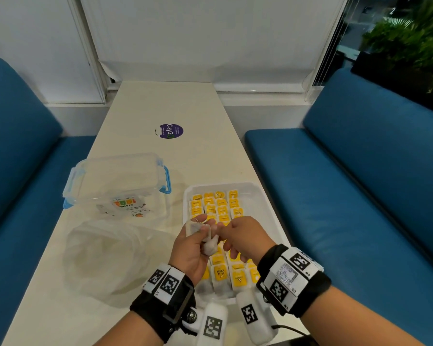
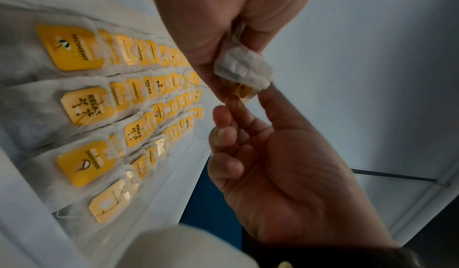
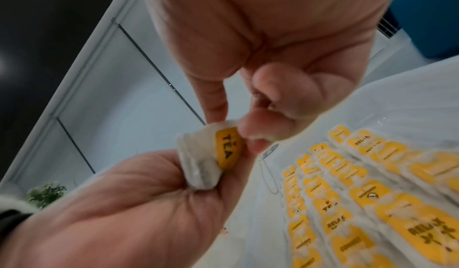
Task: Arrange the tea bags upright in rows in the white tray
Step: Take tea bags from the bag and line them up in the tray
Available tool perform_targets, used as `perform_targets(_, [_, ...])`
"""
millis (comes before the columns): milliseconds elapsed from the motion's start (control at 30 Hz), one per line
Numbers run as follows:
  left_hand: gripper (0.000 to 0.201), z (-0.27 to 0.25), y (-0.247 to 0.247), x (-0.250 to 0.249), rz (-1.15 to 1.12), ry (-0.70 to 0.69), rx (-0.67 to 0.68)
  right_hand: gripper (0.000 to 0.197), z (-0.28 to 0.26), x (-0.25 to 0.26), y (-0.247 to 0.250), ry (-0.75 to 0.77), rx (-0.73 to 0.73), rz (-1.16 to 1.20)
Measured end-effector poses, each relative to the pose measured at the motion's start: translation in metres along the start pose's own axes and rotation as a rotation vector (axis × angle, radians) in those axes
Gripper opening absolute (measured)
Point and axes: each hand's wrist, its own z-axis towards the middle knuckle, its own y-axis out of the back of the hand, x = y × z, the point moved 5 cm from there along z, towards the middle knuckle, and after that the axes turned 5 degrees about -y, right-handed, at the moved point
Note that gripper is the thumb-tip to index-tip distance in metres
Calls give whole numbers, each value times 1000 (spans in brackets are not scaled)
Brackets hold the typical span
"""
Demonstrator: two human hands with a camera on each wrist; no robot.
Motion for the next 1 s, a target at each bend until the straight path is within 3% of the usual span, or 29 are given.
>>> perform_targets(100, [21, -2, 0, -4, -7, -14, 18, 16, 3, 0, 6, 46, -14, 47])
perform_targets(233, [20, -1, 8, -6, 51, -6, -47, 16, 4, 1, 11, 143, -46, 123])
perform_targets(333, [13, -2, 14, 1, 110, 133, -55, 18, 5, 3, 14, 202, -59, 170])
perform_targets(433, [29, -10, 10, 8, 98, 309, 60, 24, 4, 9, 15, 248, -46, 197])
perform_targets(500, [29, -11, 6, 7, 70, 313, 94, 25, 2, 13, 15, 290, -59, 129])
perform_targets(600, [12, -8, 6, 2, 96, 237, 55, 25, -3, 18, 15, 334, -87, -29])
perform_targets(767, [8, -5, 10, -2, 172, 274, 69, 32, -4, 21, 15, 361, 3, -142])
perform_targets(900, [22, -3, 18, -1, 245, 317, 41, 14, -4, 24, 21, 447, -113, -380])
perform_targets(1000, [20, 2, 29, -2, 210, 303, -57, 14, -1, 21, 24, 427, -200, -574])
